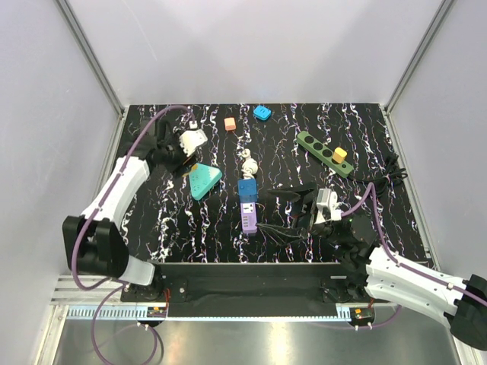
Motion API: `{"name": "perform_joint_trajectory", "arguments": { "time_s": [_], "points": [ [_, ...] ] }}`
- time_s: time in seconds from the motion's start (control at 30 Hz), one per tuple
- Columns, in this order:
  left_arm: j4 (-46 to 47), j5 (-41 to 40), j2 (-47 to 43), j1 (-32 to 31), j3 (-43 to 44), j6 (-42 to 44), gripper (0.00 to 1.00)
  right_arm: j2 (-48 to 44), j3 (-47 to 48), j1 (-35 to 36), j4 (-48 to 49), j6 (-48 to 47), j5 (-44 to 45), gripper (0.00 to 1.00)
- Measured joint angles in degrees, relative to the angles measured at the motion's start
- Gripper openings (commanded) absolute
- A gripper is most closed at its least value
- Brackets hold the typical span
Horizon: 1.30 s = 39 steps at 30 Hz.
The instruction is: Insert the plug
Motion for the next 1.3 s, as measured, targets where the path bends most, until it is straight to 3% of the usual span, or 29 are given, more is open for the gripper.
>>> {"name": "perform_joint_trajectory", "arguments": {
  "time_s": [0.23,0.53,1.3],
  "points": [
    [-4.15,16.68,6.49,6.36,4.37,16.28,0.0,-1.4,0.0,0.0,-0.63,-0.66,0.63,1.0],
    [-7.93,23.12,14.53,8.31,7.98,27.08,0.0,0.57,0.0,0.0,-0.81,-0.68,0.83,1.0],
    [-11.91,20.0,26.1,8.17,16.7,31.69,0.0,2.62,0.0,0.0,-0.83,-1.55,2.6,1.0]
  ]
}}
